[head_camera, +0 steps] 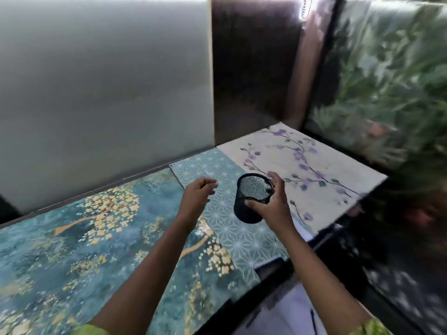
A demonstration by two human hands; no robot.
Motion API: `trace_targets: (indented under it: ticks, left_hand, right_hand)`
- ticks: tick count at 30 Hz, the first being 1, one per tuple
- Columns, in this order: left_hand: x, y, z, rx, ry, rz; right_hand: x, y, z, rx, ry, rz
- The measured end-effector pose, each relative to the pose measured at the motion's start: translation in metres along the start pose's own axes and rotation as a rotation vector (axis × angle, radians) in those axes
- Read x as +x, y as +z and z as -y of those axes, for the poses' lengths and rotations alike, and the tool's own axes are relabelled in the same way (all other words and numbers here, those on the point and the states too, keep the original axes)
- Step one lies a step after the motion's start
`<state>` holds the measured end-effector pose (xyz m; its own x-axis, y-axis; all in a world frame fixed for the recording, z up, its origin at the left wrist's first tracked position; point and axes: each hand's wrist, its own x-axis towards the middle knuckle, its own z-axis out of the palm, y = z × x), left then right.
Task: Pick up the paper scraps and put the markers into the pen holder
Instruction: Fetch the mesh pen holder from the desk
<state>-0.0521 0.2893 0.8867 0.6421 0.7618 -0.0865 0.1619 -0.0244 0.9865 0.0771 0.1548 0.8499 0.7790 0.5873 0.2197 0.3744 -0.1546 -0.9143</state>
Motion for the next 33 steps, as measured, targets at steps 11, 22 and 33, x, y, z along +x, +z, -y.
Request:
trace_targets:
  ticks: [11,22,33]
  left_hand:
    - [-0.104,0.114,0.017,-0.054,-0.039,0.334]
    - [-0.208,0.254,0.08,0.027,-0.146,0.555]
    - [-0.195,0.358,0.205,0.208,-0.261,0.709]
  right_hand:
    - [-0.167,-0.128,-0.027,-0.026,0.302,-0.231]
    - [-0.304,-0.239,-0.1,-0.043,0.559,-0.347]
    - [-0.339,-0.255,-0.262,-0.042,0.733,-0.451]
